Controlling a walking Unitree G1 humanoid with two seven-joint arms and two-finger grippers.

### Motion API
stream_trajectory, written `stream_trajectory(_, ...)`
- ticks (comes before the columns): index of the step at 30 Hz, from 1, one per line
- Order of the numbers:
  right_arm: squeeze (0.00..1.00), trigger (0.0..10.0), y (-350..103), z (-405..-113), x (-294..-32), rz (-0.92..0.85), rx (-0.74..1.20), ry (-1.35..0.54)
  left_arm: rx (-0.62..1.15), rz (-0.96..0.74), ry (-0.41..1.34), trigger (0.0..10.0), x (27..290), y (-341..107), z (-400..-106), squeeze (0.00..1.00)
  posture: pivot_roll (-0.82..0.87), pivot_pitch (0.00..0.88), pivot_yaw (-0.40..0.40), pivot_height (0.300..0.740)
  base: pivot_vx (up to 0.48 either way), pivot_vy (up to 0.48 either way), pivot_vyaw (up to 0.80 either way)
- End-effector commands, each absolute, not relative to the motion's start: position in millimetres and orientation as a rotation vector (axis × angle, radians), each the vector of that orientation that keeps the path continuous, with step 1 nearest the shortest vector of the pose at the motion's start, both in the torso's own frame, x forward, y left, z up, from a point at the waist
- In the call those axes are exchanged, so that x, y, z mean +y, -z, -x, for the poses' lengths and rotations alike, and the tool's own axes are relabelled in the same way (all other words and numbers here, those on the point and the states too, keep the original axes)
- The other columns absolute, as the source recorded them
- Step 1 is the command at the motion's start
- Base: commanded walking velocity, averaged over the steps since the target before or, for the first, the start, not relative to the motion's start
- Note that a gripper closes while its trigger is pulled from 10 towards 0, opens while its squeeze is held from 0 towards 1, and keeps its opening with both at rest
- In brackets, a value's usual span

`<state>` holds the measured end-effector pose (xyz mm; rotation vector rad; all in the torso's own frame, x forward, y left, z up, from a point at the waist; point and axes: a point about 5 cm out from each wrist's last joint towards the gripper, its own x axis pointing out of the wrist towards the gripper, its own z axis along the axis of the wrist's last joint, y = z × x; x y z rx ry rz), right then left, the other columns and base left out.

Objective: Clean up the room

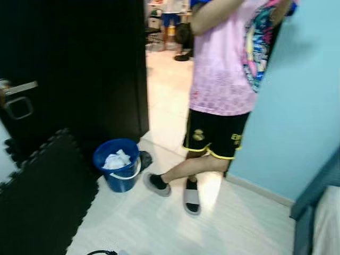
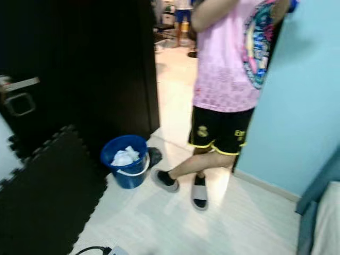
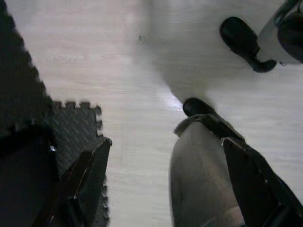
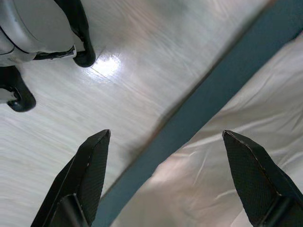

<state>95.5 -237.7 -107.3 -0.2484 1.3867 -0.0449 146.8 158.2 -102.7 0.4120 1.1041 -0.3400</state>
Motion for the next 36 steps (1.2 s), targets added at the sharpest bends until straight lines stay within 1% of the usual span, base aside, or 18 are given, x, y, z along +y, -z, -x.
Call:
stream_trajectory(1,0.0,10.0,108,-97,-234,0.235,1.384,0.04,1.125,-0.428,0.326,10.0,170,104,-142,0.0,-0.06,0.0,0.01,0.74,0.0,0.0,-0.73)
stream_trajectory(3,0.0,10.0,108,-98,-234,0.238,1.382,0.044,1.14,-0.439,0.312,10.0,188,104,-135,0.0,-0.06,0.0,0.012,0.74,0.0,0.0,-0.73)
stream_trajectory(4,0.0,10.0,108,-98,-234,0.238,1.382,0.044,1.14,-0.439,0.312,10.0,188,104,-135,0.0,-0.06,0.0,0.012,0.74,0.0,0.0,-0.73)
stream_trajectory(6,0.0,10.0,107,-99,-234,0.24,1.379,0.047,1.146,-0.451,0.302,10.0,202,103,-132,0.0,-0.06,0.0,0.013,0.74,0.0,0.0,-0.72)
stream_trajectory(9,0.0,10.0,107,-99,-234,0.241,1.378,0.047,1.145,-0.454,0.298,10.0,206,102,-133,0.0,-0.06,0.0,0.013,0.74,0.0,0.0,-0.73)
stream_trajectory(11,0.0,10.0,107,-99,-234,0.241,1.377,0.047,1.142,-0.454,0.299,10.0,205,102,-134,0.0,-0.06,0.0,0.013,0.74,0.0,0.0,-0.73)
stream_trajectory(12,0.0,10.0,107,-99,-234,0.241,1.377,0.046,1.136,-0.449,0.304,10.0,198,102,-136,0.0,-0.06,0.0,0.012,0.74,0.0,0.0,-0.72)
stream_trajectory(14,0.0,10.0,107,-99,-234,0.241,1.377,0.046,1.136,-0.449,0.304,10.0,198,102,-136,0.0,-0.06,0.0,0.012,0.74,0.0,0.0,-0.72)
stream_trajectory(17,0.0,10.0,107,-100,-234,0.243,1.376,0.043,1.141,-0.398,0.309,10.0,163,105,-140,0.0,-0.06,0.0,0.012,0.74,-0.16,0.0,-0.72)
stream_trajectory(19,0.0,10.0,107,-100,-234,0.243,1.376,0.043,1.141,-0.398,0.309,10.0,163,105,-140,0.0,-0.06,0.0,0.012,0.74,-0.48,0.0,-0.72)
stream_trajectory(21,0.0,10.0,107,-100,-234,0.243,1.376,0.042,1.143,-0.369,0.304,10.0,155,104,-144,0.0,-0.05,0.0,0.009,0.74,-0.457,0.0,-0.72)
stream_trajectory(24,0.0,10.0,107,-100,-234,0.243,1.376,0.042,1.137,-0.362,0.303,10.0,153,103,-147,0.0,-0.05,0.0,0.009,0.74,-0.435,0.0,-0.72)
stream_trajectory(25,0.0,10.0,107,-100,-234,0.243,1.376,0.042,1.124,-0.381,0.313,10.0,155,101,-152,0.0,-0.05,0.0,0.007,0.74,0.0,0.0,-0.72)
stream_trajectory(36,0.0,10.0,107,-100,-235,0.245,1.377,0.041,1.119,-0.399,0.315,10.0,162,100,-155,0.0,-0.05,0.0,0.006,0.74,0.0,0.0,-0.72)
